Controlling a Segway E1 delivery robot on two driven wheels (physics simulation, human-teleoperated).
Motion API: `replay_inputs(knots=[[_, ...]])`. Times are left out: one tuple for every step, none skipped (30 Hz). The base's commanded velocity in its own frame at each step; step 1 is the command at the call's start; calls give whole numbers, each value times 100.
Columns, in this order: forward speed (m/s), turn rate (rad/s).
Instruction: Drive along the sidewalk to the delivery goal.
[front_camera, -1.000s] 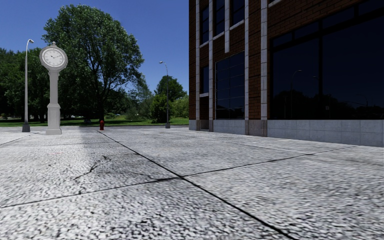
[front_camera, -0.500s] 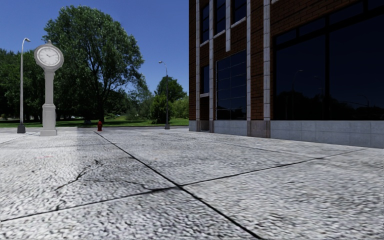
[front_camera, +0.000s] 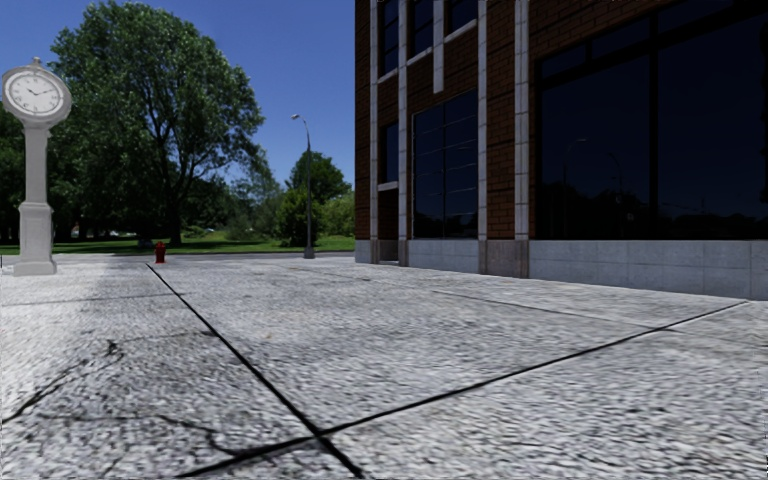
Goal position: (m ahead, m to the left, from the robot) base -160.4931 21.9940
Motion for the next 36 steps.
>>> replay_inputs(knots=[[142, -82], [142, -82], [141, -82], [141, -82], [141, -82], [141, -82], [141, -82], [141, -82], [141, -82], [142, -82], [142, -82], [142, -82], [142, -82], [142, -82], [142, -82], [142, -82], [142, -82], [142, -82], [142, -82], [143, -82], [143, -82], [143, -82], [143, -82], [143, -82], [143, -82], [143, -82], [143, -82], [143, -82], [143, -82], [143, -82], [143, -83], [143, -83], [143, -84], [143, -84], [143, -84], [143, -87]])
